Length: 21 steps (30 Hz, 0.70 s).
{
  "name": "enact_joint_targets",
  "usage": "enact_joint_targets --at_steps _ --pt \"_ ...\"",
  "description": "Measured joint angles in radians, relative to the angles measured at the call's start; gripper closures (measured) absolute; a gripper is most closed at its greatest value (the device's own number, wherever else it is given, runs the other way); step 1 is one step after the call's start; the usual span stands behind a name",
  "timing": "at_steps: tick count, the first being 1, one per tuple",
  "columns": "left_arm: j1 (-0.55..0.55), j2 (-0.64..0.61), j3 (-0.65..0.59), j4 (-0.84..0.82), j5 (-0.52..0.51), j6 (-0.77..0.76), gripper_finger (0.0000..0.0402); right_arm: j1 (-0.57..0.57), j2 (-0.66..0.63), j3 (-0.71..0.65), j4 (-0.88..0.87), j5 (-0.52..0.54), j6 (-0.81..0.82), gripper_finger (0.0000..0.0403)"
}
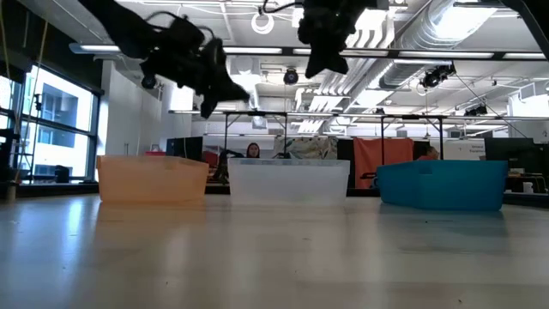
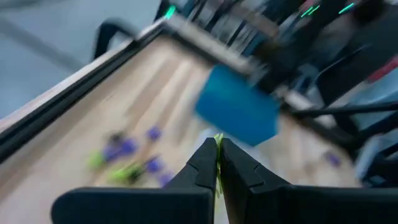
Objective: Sort Halloween decoration
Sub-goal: Put the green spider toy into the transparent bin
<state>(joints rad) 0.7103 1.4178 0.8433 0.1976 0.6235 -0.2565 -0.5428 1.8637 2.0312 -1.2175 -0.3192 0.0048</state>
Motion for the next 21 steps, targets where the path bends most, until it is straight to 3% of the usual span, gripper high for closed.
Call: enact_joint_targets --at_steps 4,12,16,21 --pt "-0.088 -0.104 -0.120 0.250 -0.071 -0.105 0.0401 0.028 0.000 0.000 0.008 -0.105 -0.063 0.0403" --pt "-0.303 -0.120 -0.120 0.273 -0.287 -0.039 0.0401 0.049 -0.045 -0.039 -0.120 -0.212 -0.158 0.0403" --pt "-0.369 -0.114 -0.120 0.272 -0.356 -0.057 0.0401 0.062 -0.206 -0.257 -0.022 -0.217 -0.142 0.0403" --pt "-0.401 -0.114 -0.120 0.276 -0.385 -0.109 0.0401 0.088 -0.496 -0.665 0.291 -0.222 -0.005 0.0403"
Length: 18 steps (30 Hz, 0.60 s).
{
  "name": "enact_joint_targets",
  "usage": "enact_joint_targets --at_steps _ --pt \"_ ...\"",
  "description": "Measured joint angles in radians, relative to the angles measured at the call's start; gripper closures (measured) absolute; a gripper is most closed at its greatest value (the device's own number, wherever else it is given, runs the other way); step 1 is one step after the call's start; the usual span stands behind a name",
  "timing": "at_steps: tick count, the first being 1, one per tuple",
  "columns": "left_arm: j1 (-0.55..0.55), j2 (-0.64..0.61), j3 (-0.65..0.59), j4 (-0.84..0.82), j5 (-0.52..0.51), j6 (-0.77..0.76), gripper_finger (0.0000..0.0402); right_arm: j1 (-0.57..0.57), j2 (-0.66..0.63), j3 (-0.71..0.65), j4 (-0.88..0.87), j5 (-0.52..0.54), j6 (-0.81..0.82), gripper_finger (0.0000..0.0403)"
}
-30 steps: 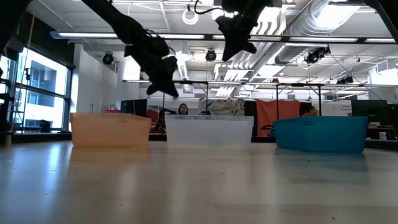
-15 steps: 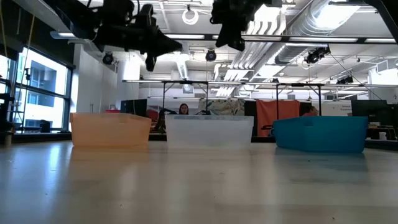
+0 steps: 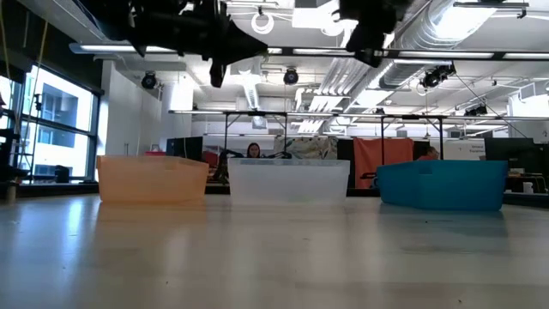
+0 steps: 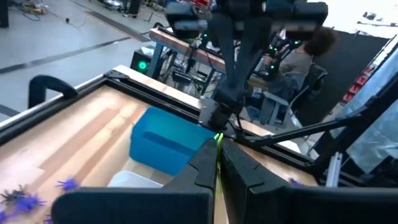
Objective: Sort Halloween decoration
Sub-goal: Put the green spider toy into the transparent bin
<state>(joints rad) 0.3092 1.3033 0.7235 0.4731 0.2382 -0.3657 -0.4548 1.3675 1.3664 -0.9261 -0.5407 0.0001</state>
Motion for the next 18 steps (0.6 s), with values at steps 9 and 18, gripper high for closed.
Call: enact_joint_targets --at_steps 9,18 --pt "-0.040 0.000 0.000 0.030 -0.034 -0.025 0.0401 0.088 -0.252 -0.424 0.651 0.011 0.359 0.0403" --pt "-0.053 0.000 0.000 0.096 0.020 -0.026 0.0401 0.206 -0.170 -0.482 0.962 0.148 0.357 0.0402"
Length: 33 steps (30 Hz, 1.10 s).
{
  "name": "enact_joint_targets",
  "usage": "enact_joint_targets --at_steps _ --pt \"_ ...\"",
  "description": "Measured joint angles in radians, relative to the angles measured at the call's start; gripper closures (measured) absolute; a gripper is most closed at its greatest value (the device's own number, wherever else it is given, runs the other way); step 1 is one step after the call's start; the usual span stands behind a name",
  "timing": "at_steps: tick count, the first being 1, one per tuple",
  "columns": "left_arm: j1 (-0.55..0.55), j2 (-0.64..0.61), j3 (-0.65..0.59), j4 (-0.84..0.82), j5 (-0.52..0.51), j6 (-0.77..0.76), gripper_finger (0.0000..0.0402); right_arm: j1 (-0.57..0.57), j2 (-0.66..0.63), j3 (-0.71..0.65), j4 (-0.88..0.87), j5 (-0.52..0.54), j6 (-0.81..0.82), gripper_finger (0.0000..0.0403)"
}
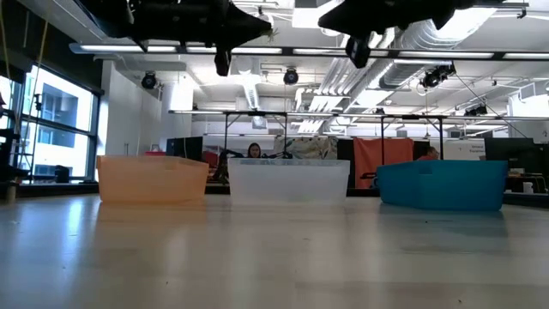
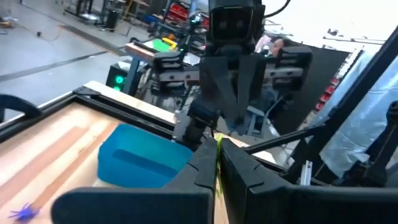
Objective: Sort Halloween decoration
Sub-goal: Put the green spider toy into the transparent bin
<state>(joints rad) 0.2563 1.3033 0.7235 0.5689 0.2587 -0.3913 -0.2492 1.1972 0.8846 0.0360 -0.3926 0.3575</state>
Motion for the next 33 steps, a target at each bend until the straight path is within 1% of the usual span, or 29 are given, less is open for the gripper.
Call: enact_joint_targets --at_steps 3,5,7,13,17,21,29,33 --pt "-0.007 0.000 0.000 -0.006 0.003 0.009 0.0401 0.011 0.048 0.033 0.009 0.063 0.005 0.0394" --pt "-0.010 0.000 0.000 -0.004 0.003 0.019 0.0401 0.010 0.075 0.047 0.003 0.080 0.005 0.0378" --pt "-0.010 0.000 0.000 -0.004 0.006 0.030 0.0401 0.010 0.095 0.065 0.005 0.086 0.008 0.0353" --pt "-0.009 0.000 0.000 -0.004 0.059 0.026 0.0401 0.015 0.125 0.088 0.007 0.081 -0.013 0.0260" --pt "-0.015 0.000 0.000 -0.004 0.062 0.027 0.0401 0.032 0.126 0.091 0.045 0.080 -0.049 0.0218" --pt "-0.015 0.000 0.000 -0.004 0.062 0.027 0.0401 0.048 0.134 0.091 0.075 0.080 -0.070 0.0205" --pt "-0.015 0.001 0.000 -0.002 0.061 0.053 0.0401 0.054 0.190 0.093 0.163 0.095 -0.077 0.0203" --pt "-0.015 0.001 0.000 -0.003 0.060 0.053 0.0401 0.054 0.211 0.092 0.181 0.097 -0.094 0.0203"
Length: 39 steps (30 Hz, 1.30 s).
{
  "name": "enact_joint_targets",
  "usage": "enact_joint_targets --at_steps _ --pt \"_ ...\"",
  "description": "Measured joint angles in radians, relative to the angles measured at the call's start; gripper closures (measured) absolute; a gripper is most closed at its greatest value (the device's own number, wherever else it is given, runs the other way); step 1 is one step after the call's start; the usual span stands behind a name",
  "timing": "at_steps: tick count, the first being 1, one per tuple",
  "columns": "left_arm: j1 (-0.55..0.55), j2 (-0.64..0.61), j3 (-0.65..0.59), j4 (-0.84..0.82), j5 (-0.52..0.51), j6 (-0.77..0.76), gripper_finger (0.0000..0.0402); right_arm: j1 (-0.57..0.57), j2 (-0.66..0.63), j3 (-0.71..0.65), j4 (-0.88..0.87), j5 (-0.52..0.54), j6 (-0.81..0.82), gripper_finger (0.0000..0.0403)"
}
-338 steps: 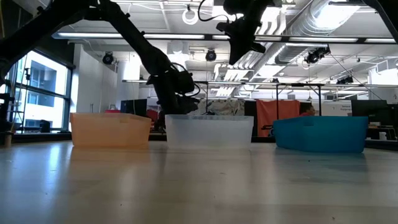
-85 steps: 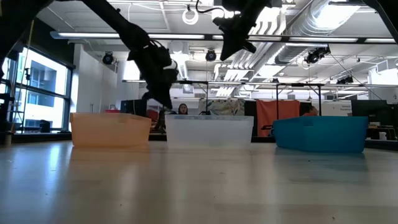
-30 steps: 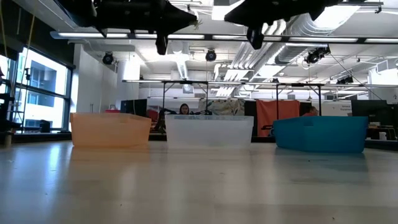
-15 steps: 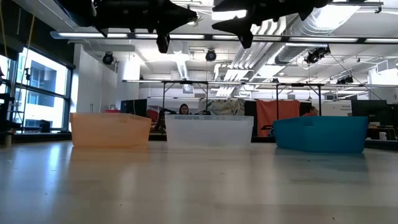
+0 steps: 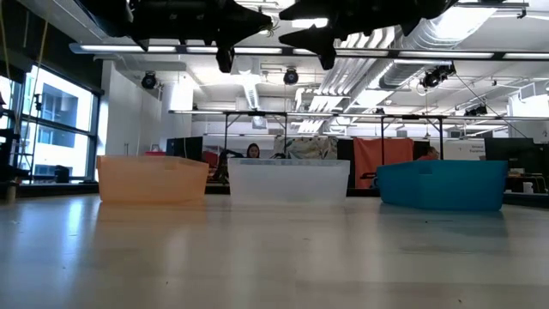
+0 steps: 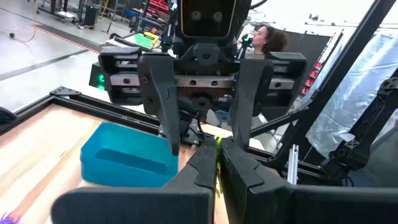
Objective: Sort Halloween decoration
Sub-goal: Put the green spider toy into the transparent bin
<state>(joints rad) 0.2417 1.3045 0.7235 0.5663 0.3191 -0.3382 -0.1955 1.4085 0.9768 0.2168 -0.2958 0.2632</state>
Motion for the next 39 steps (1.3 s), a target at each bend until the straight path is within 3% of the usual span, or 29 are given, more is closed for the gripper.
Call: enact_joint_targets --at_steps 11,25,39 --pt "0.000 0.000 0.000 0.001 -0.002 0.031 0.0401 -0.001 0.013 0.000 0.041 0.002 -0.015 0.0210" --pt "0.000 0.000 0.000 0.000 -0.002 0.033 0.0401 0.000 0.013 0.000 0.041 0.054 -0.009 0.0305" --pt "0.000 0.000 0.000 -0.002 -0.007 0.033 0.0401 0.000 0.062 0.000 0.101 0.003 0.046 0.0308"
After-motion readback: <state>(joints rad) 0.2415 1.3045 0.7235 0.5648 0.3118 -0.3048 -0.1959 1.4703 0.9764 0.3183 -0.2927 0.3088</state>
